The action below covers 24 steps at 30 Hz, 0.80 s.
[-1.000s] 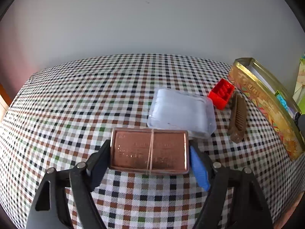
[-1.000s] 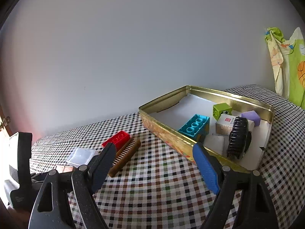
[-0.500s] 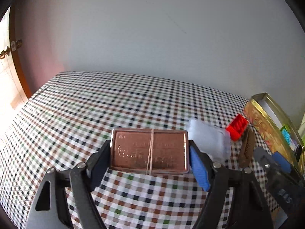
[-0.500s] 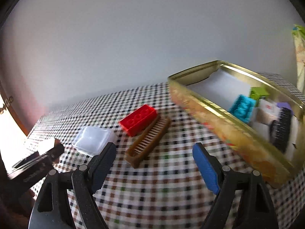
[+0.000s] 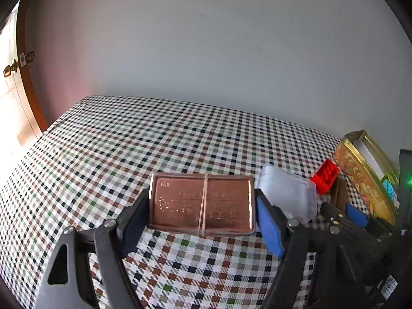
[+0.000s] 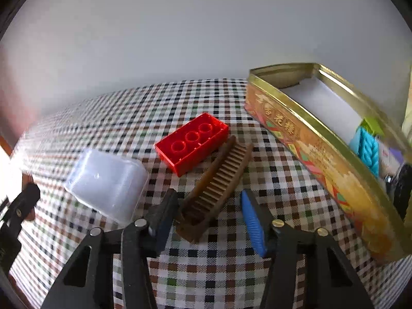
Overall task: Organize rigid objects
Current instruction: 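Grasp the brown comb with the right tool while the left tool holds the copper box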
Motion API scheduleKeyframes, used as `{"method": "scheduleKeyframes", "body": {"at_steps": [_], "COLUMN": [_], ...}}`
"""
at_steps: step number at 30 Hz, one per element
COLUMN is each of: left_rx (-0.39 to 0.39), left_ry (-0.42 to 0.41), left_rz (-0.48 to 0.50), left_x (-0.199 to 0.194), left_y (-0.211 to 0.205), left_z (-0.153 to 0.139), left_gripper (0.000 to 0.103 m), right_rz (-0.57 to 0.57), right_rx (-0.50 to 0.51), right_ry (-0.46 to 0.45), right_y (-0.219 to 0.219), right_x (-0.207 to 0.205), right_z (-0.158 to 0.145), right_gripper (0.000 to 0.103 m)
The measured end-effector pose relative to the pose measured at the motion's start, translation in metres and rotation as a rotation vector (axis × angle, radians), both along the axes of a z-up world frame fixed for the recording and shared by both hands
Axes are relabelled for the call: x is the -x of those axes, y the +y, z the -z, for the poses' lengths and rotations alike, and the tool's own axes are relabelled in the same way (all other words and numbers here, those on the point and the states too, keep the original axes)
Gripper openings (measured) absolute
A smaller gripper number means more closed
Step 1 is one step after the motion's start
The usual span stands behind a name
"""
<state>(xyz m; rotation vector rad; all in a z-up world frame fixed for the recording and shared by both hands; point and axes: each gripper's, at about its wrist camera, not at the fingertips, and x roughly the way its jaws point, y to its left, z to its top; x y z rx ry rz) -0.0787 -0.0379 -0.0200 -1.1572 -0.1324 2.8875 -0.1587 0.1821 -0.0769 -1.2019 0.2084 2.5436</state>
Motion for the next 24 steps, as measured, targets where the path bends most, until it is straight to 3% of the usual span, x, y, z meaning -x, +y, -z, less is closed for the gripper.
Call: {"method": "scheduleKeyframes", "body": {"at_steps": [4,7,13,17,24], "left_rx": [-0.003,-0.010,0.000,-0.001,-0.015], "left_ry": [-0.014,-0.026,-0.019,-0.003,0.041], "left_rz": [-0.007,-0.006,0.027,0.045,0.076], "left_x": [0.003,0.005,0.008,0.004,-0.003], "left_y": [-0.001,-0.003,0.002,0.006,0.011], "left_z": [0.002,0.006,0.007,0.006,0.001], "left_gripper": [0.077,0.077,0.077,0.077,0.077], "right_rz": [-0.063,-0.103,-0.170,-0.184,-0.232], "right_rx": [-0.015,0.032,0.131,0.147,-0.021], "right_ry": [-0.007,0.007,0.072,0.143,0.304], "right_y": [0.001,0.010,0.030,0.036,0.015], "right_x": [-0.006,-0.014,-0.039,-0.055,-0.085], "right_z": [0.001,0.002,0.000,-0.009,-0.036], "right_gripper": [0.033,0.027,0.027,0.027,0.027]}}
